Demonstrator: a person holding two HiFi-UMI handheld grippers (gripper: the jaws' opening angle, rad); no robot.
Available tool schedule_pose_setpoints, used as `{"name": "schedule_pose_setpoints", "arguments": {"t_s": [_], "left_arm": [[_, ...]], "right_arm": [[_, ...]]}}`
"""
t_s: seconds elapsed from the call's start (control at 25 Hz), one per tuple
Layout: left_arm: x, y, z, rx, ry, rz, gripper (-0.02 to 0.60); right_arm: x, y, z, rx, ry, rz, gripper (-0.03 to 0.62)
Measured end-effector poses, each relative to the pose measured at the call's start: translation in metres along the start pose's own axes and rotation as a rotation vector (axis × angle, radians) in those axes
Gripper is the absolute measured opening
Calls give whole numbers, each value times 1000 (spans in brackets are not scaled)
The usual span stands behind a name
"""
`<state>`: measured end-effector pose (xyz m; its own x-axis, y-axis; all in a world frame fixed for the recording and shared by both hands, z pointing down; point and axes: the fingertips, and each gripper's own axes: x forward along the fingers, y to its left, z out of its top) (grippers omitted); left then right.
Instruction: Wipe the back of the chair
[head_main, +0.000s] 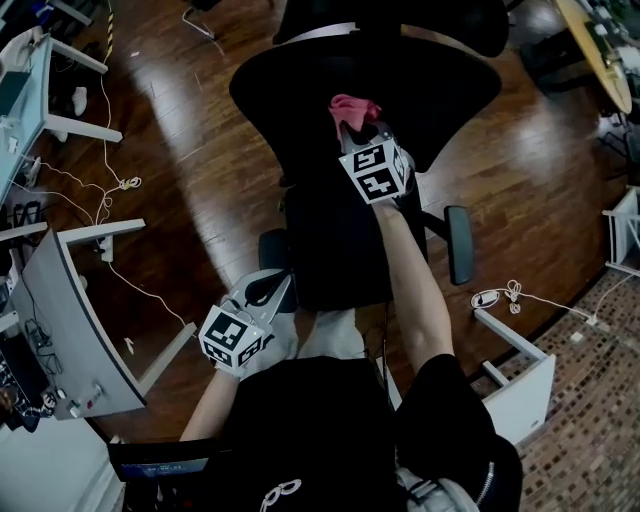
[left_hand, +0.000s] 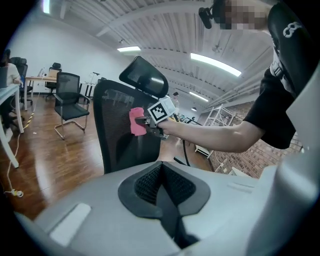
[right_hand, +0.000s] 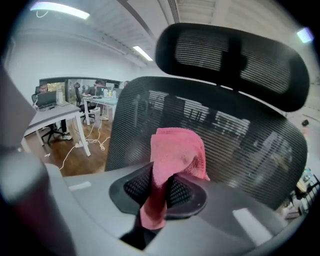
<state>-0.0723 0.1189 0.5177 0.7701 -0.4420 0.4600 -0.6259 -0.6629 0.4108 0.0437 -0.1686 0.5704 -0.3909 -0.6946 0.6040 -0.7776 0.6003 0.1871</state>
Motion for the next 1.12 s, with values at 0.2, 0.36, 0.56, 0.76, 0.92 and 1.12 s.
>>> {"name": "schedule_pose_setpoints", "arguments": {"t_s": [0.2,0.36,0.56,0.76,0.92,1.12], "left_arm": [[27,-22,5,23,15,-38,-12],[44,-37,9,35,23,-55,-12],[57,-47,10,41,34,-69,-12],[59,-50,10,27,32,-72,-12],[55,-44,8,19,25,-59,-12],[37,-28,7,6,2,-27,-12]], "right_arm": [[-42,-108,-66,88,75,-161,49],[-75,-184,-112,145,131,-278,49],[-104,-244,-140,193,157,-386,49],[-103,-241,-118,180,118,-379,49],[-79,-187,-71,117,55,-297,49],[-37,-83,11,38,-52,-144,49]]}}
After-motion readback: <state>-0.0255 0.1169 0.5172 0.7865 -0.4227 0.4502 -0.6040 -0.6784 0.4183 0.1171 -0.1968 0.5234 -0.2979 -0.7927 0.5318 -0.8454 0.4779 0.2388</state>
